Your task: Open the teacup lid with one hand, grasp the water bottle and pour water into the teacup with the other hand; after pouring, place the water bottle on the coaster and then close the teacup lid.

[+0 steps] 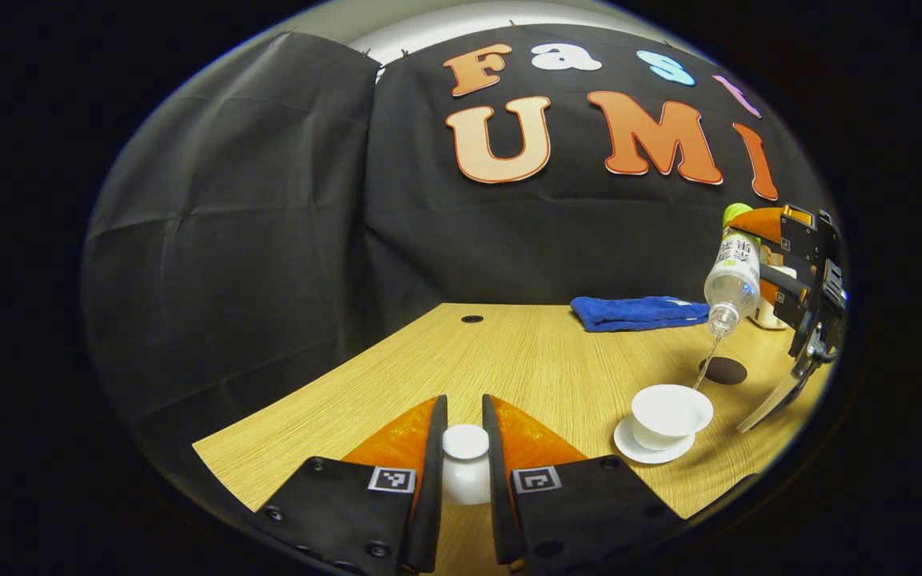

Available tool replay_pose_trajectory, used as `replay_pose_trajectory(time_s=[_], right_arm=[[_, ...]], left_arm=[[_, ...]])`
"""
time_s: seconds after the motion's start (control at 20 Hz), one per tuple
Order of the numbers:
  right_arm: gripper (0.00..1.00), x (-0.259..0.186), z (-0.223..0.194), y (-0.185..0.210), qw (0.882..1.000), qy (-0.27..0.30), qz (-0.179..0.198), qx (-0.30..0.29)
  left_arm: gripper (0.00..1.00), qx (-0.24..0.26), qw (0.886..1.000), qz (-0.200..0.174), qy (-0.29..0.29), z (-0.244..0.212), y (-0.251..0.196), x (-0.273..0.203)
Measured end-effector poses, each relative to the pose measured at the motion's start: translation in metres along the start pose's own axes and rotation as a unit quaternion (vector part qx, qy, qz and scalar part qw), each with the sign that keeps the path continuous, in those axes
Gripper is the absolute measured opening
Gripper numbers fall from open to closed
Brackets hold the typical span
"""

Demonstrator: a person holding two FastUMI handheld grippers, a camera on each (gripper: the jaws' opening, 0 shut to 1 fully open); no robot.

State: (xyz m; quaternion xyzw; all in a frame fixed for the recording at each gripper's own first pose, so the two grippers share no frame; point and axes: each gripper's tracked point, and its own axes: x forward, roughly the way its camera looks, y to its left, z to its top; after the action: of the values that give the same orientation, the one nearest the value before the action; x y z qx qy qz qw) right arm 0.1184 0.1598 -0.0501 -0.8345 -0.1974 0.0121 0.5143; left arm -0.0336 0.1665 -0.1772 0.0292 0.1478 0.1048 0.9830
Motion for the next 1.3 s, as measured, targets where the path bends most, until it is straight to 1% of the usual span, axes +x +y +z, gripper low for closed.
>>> replay_pose_trajectory(time_s=[0.15,0.2,0.3,0.5,0.6,0.65,0.7,0.85,1.0,1.05,1.1,1.3], right_arm=[[0.65,0.002,-0.001,-0.006,1.0,-0.006,-0.009,-0.021],[0.65,0.003,-0.002,-0.007,1.0,-0.006,-0.011,-0.022],[0.65,0.002,-0.002,-0.011,1.0,-0.005,-0.017,-0.017],[0.65,0.002,0.002,-0.016,0.999,-0.011,-0.025,-0.02],[0.65,0.001,0.004,-0.01,1.0,-0.01,-0.015,-0.015],[0.65,0.001,0.006,-0.007,1.0,-0.011,-0.012,-0.014],[0.65,0.0,0.009,-0.007,1.0,-0.015,-0.013,-0.019],[0.65,-0.002,0.02,-0.006,0.999,-0.027,-0.016,-0.028],[0.65,-0.005,0.029,-0.001,0.999,-0.034,-0.009,-0.03],[0.65,-0.006,0.032,0.0,0.999,-0.037,-0.008,-0.03],[0.65,-0.008,0.035,0.002,0.999,-0.038,-0.005,-0.028],[0.65,-0.011,0.042,0.014,0.999,-0.039,0.016,0.0]], left_arm=[[0.3,0.003,1.0,0.0,0.001,-0.001,0.0,0.001],[0.28,0.003,1.0,0.0,0.0,0.0,0.0,0.001],[0.3,0.001,1.0,0.0,0.0,0.001,0.0,0.001],[0.3,-0.001,1.0,-0.001,0.004,-0.002,0.0,0.002],[0.3,-0.002,1.0,-0.002,0.003,-0.001,0.0,0.001],[0.27,-0.003,1.0,-0.001,0.003,-0.002,0.0,0.0],[0.3,-0.002,1.0,-0.001,0.002,-0.002,0.0,0.0],[0.3,-0.003,1.0,0.0,0.004,-0.005,0.001,-0.004],[0.3,-0.005,1.0,0.001,0.003,-0.005,0.002,-0.006],[0.27,-0.005,1.0,0.001,0.003,-0.006,0.002,-0.009],[0.3,-0.004,1.0,0.001,0.002,-0.006,0.001,-0.009],[0.3,-0.002,1.0,0.0,0.001,-0.006,0.0,-0.013]])
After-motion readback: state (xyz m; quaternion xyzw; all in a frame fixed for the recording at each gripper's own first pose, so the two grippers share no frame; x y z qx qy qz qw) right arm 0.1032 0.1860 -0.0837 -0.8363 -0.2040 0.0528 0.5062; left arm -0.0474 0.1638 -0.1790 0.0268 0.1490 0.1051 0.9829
